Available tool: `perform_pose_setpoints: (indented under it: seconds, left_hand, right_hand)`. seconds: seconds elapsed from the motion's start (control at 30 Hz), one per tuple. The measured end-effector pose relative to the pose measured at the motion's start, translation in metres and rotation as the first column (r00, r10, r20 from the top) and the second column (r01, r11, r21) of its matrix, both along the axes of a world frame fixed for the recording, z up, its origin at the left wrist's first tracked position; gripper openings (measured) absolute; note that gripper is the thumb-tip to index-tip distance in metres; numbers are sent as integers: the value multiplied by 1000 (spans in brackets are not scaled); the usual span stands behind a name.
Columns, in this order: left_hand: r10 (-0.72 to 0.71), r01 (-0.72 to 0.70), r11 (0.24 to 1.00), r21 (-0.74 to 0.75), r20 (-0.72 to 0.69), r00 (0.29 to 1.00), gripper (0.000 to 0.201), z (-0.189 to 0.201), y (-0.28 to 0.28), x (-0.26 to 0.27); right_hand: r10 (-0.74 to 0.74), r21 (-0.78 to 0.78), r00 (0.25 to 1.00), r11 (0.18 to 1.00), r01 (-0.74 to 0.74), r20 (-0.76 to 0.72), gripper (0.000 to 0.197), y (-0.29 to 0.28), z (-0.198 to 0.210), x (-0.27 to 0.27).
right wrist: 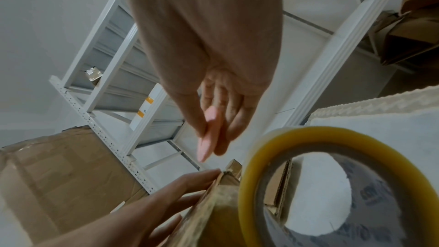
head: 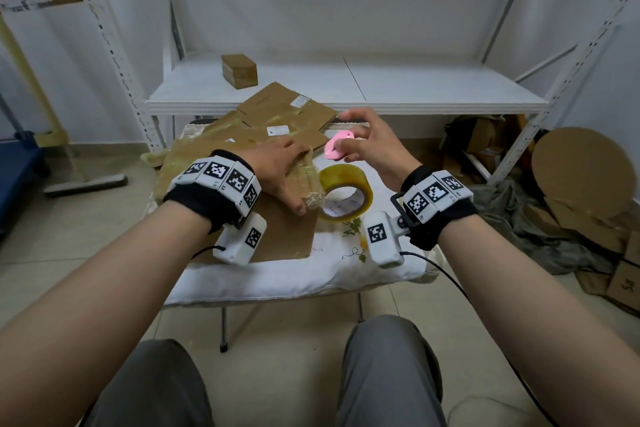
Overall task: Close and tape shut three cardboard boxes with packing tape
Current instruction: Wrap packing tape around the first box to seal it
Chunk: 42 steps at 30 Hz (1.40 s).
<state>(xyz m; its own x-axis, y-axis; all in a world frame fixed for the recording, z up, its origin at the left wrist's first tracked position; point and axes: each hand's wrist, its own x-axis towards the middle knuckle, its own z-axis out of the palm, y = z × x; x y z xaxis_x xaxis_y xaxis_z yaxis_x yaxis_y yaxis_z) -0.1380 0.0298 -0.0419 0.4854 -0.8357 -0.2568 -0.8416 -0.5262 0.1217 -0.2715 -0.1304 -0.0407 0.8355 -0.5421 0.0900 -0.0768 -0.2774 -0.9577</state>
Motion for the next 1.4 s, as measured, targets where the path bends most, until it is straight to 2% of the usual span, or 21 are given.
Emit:
perform_pose_setpoints:
  seconds: [0.07, 0.17, 0.3, 0.33, 0.5, 0.73, 0.97, 1.1, 1.2, 1.33, 1.4]
  left_hand:
    - [-4, 4, 1000, -9, -6, 1000, 133, -1, 0, 1]
    - [-6, 6, 1000, -9, -6, 1000, 132, -1, 1, 1]
    - [-8, 8, 1000, -3, -1, 1000, 132, 0, 0, 1]
    - [-9, 9, 1000, -1, 0, 1000, 132, 0, 0, 0]
    - [-11, 11, 1000, 4, 9, 1000, 132, 0, -1, -1]
    - [-10, 10, 1000, -2, 12, 1000, 129, 2, -1, -3]
    - [-16, 16, 1000, -9, 9, 1000, 130, 0, -1, -1]
    - [-20, 20, 1000, -12, 11, 1000, 130, -1, -1, -1]
    - [-20, 20, 1000, -11, 16, 1000, 130, -1, -1, 0]
    - [-26, 26, 999, -24, 2, 1000, 130, -2, -1, -1]
    - [-30, 30, 999, -27, 2, 1000, 130, -2, -1, -1]
  right_hand:
    - [19, -12, 999, 1000, -19, -36, 49, -1, -2, -2]
    - [66, -57, 992, 996, -73, -106, 30, -3, -7, 0]
    - [110, -1, 984, 994, -111, -138, 5, 2, -9, 3]
    - [111, 5, 984, 994, -112, -138, 3, 2, -9, 3]
    - [115, -24, 971, 992, -123, -208, 23, 4, -8, 5]
    - [133, -112, 952, 979, -169, -275, 33, 2, -8, 6]
    - [125, -141, 947, 975, -173, -297, 24, 5, -4, 7]
    - [56, -196, 951, 973, -120, -305, 25, 6, -5, 11]
    - [26, -231, 949, 968, -102, -313, 16, 10, -1, 10]
    - [2, -257, 943, 962, -93, -333, 21, 15, 3, 10]
    - [-10, -278, 933, 956, -97, -361, 17, 18, 4, 15]
